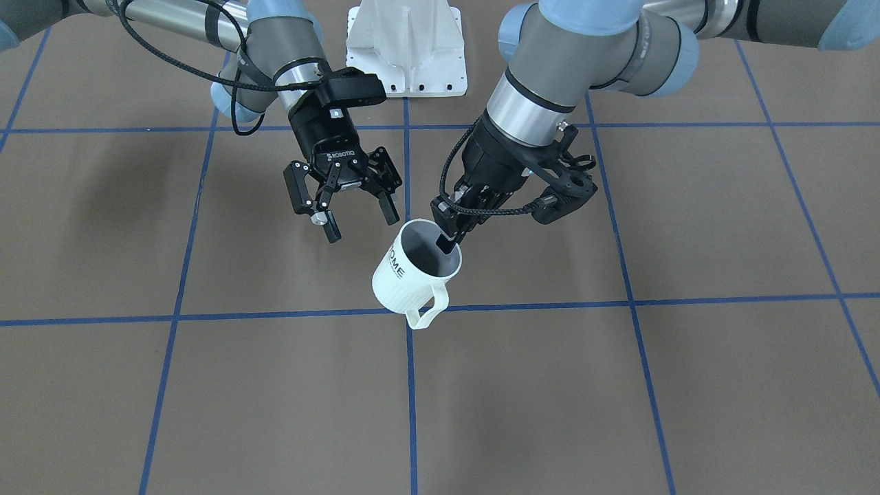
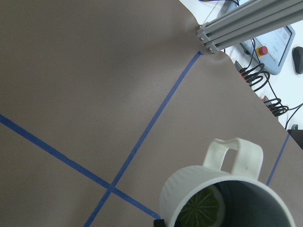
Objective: Left arm hands cup to right arm to dump lemon
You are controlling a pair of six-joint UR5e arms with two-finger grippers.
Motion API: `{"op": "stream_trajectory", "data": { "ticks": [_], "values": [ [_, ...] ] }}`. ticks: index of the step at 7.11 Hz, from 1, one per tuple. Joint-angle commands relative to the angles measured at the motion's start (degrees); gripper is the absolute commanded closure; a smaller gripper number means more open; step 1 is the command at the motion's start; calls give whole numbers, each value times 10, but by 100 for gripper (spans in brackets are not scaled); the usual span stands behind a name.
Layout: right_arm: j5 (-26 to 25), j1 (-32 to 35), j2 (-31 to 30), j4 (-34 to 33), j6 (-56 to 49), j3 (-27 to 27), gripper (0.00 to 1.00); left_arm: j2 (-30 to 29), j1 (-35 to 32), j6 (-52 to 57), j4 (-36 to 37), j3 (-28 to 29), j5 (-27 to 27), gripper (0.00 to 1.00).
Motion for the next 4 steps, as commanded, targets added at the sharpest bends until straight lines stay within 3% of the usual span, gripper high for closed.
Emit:
{"op": "stream_trajectory", "data": {
  "ticks": [1,4],
  "values": [
    [-3,-2,1,0,-1,0,1,-2,14,0,0,-3,-1,100],
    [-3,-4,-1,0,-1,0,1,-2,30,1,0,-17,-6,100]
  ]
}}
